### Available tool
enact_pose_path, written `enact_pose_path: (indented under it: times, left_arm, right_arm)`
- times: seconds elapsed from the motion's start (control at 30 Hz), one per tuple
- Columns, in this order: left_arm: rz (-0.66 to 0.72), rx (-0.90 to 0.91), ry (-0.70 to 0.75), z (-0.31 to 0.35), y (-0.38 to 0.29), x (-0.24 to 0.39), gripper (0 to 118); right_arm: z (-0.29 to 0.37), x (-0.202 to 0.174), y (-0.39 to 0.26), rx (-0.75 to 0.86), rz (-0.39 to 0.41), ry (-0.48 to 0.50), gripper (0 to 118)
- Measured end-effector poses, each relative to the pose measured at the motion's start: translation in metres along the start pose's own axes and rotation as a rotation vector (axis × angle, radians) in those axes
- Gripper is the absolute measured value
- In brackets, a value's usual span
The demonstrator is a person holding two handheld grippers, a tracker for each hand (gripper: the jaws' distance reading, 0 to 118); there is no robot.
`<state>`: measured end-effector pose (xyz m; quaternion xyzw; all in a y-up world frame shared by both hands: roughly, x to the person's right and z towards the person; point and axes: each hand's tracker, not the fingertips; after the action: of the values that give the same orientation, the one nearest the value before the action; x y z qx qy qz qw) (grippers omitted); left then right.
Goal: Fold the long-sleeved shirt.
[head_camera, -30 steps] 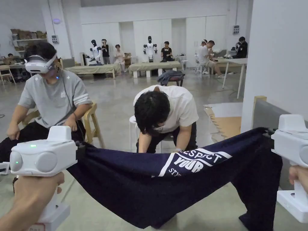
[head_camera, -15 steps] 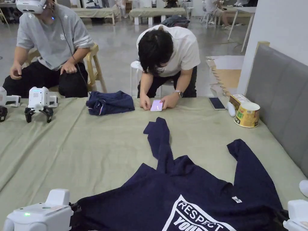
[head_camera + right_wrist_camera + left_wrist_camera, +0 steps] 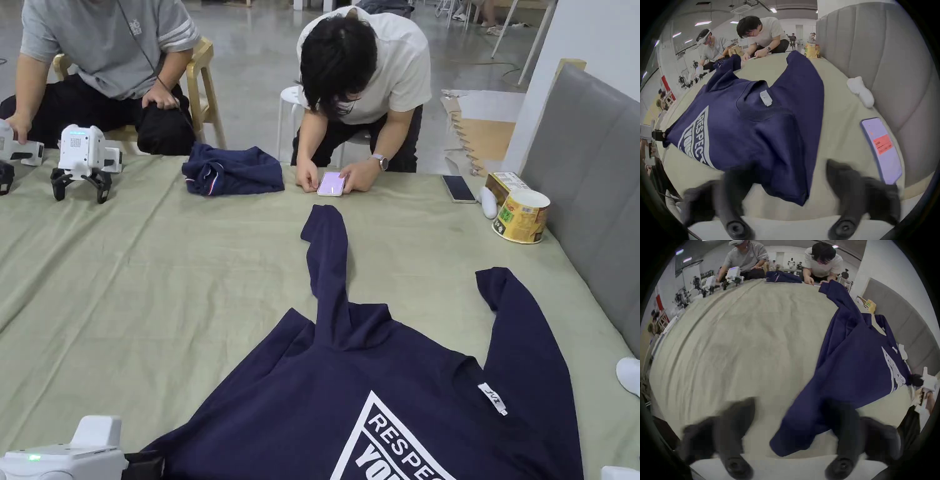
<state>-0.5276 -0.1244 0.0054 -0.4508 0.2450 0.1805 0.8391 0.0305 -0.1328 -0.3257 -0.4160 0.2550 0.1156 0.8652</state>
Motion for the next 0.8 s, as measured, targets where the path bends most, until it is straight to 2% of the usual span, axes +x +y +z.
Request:
enact_pose_path:
  times: [0.03,0.1,0.23,0.33,0.4,0.47,0.5,0.53,0.57,0.6,0.63,0.67,0.73,0.77,0.8]
  left_arm:
    - [-0.006,0.012,0.012,0.005,0.001,-0.003,111]
    - [0.012,0.094,0.001,0.028,0.001,-0.008,106]
    - [0.061,0.227,0.034,0.078,0.009,0.009,107]
    - [0.118,0.350,0.040,0.109,0.025,0.020,107]
    - [0.143,0.401,0.033,0.117,0.035,0.025,107]
    - [0.120,0.403,0.025,0.127,0.045,0.035,104]
    - [0.113,0.463,0.018,0.132,0.046,0.040,94]
    - [0.087,0.509,0.031,0.134,0.047,0.045,62]
    - [0.050,0.529,0.051,0.134,0.048,0.052,26]
    - [0.015,0.538,0.062,0.135,0.048,0.056,8]
    - [0.031,0.552,0.035,0.137,0.048,0.057,8]
    - [0.065,0.550,-0.004,0.135,0.047,0.054,8]
    - [0.088,0.554,0.003,0.135,0.043,0.053,7]
    - [0.091,0.553,0.034,0.132,0.040,0.050,7]
    - [0.089,0.548,0.053,0.129,0.036,0.046,11]
  right_arm:
    - [0.010,0.001,0.000,0.040,-0.017,0.005,118]
    - [0.034,-0.005,0.006,0.143,-0.041,-0.018,117]
    - [0.068,-0.026,0.020,0.307,-0.108,-0.058,117]
    - [0.074,-0.059,0.047,0.410,-0.094,-0.017,117]
    - [0.076,-0.083,0.062,0.440,-0.079,0.045,113]
    - [0.078,-0.109,0.076,0.517,-0.035,0.063,106]
    - [0.078,-0.120,0.081,0.540,0.000,0.081,80]
    - [0.077,-0.132,0.086,0.559,0.024,0.075,24]
    - [0.076,-0.146,0.090,0.591,0.028,0.047,0]
    - [0.076,-0.155,0.092,0.571,0.029,0.061,0]
    - [0.075,-0.161,0.099,0.540,-0.002,0.180,0]
    - [0.075,-0.171,0.102,0.546,-0.030,0.211,0]
    - [0.081,-0.185,0.100,0.610,0.036,0.145,0]
    - [0.081,-0.192,0.101,0.604,0.044,0.155,0]
    - [0.080,-0.195,0.102,0.589,0.052,0.218,0]
